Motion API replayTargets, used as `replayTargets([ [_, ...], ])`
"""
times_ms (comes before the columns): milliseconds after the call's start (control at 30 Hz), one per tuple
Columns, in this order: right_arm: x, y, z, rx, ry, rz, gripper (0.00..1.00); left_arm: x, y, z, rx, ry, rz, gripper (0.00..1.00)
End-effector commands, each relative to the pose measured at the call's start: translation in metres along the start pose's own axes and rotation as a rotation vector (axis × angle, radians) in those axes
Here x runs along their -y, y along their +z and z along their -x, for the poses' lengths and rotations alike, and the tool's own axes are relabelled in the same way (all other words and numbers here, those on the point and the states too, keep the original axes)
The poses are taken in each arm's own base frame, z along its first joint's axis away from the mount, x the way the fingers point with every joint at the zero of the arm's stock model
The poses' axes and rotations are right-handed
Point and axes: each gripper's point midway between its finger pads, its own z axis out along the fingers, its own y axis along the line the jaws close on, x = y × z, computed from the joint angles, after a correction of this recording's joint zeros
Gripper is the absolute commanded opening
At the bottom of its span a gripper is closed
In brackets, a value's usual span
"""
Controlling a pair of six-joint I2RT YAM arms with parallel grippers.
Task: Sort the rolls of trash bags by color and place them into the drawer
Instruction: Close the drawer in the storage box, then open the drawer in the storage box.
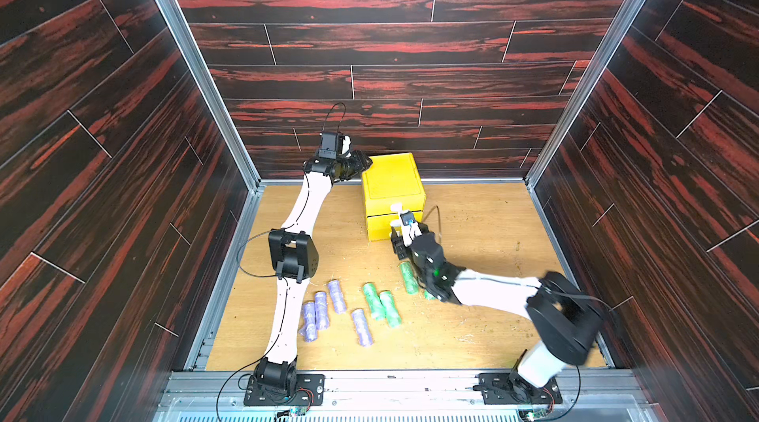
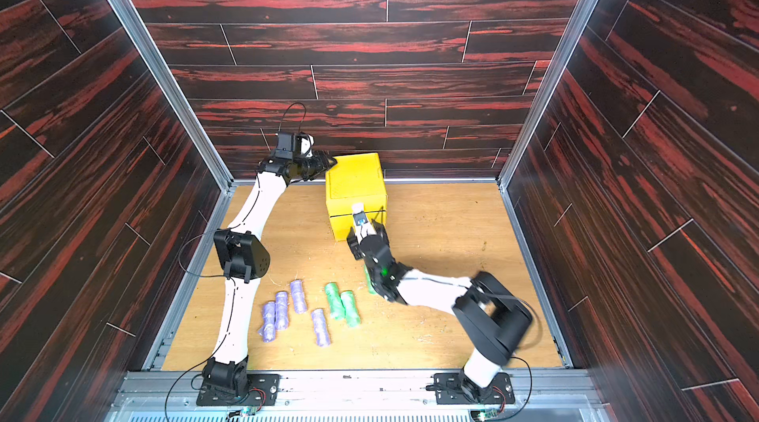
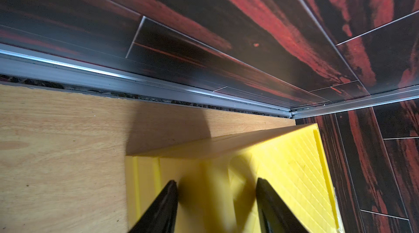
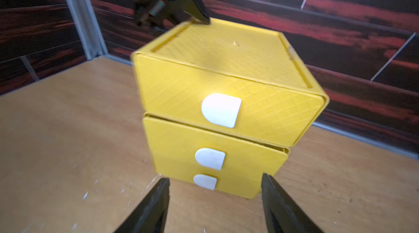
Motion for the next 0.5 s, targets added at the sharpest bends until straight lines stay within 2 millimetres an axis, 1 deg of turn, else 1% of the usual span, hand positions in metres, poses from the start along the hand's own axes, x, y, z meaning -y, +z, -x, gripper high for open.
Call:
replayTargets([
  [0,-0.003,-0.028,0.050,0.136,-0.146,0.096,0.66,0.017,0.007,-0.053,-0.173,-0.009,-0.002,0.58],
  [67,0.000,-0.030,0.052,0.106,-0.244,0.090,0.65,0.017,0.006,-0.054,-0.176,-0.010,-0.002,0.58],
  [100,-0.003,-0.028,0.052,0.086,-0.315,0.100,0.66,0.016,0.006,-0.054,-0.178,-0.011,0.001,0.58],
  [200,-0.012,-0.019,0.037,-0.016,-0.572,0.153,0.66,0.018,0.004,-0.053,-0.177,-0.013,-0.002,0.59],
  [300,-0.005,-0.009,0.024,-0.080,-0.765,0.155,0.66,0.022,0.002,-0.052,-0.174,-0.014,-0.011,0.60],
  [400,0.002,-0.002,0.018,-0.071,-0.882,0.175,0.68,0.023,0.000,-0.050,-0.171,-0.017,-0.015,0.61],
  [467,0.005,0.005,0.019,-0.051,-0.905,0.200,0.72,0.024,0.000,-0.050,-0.172,-0.021,-0.020,0.61],
])
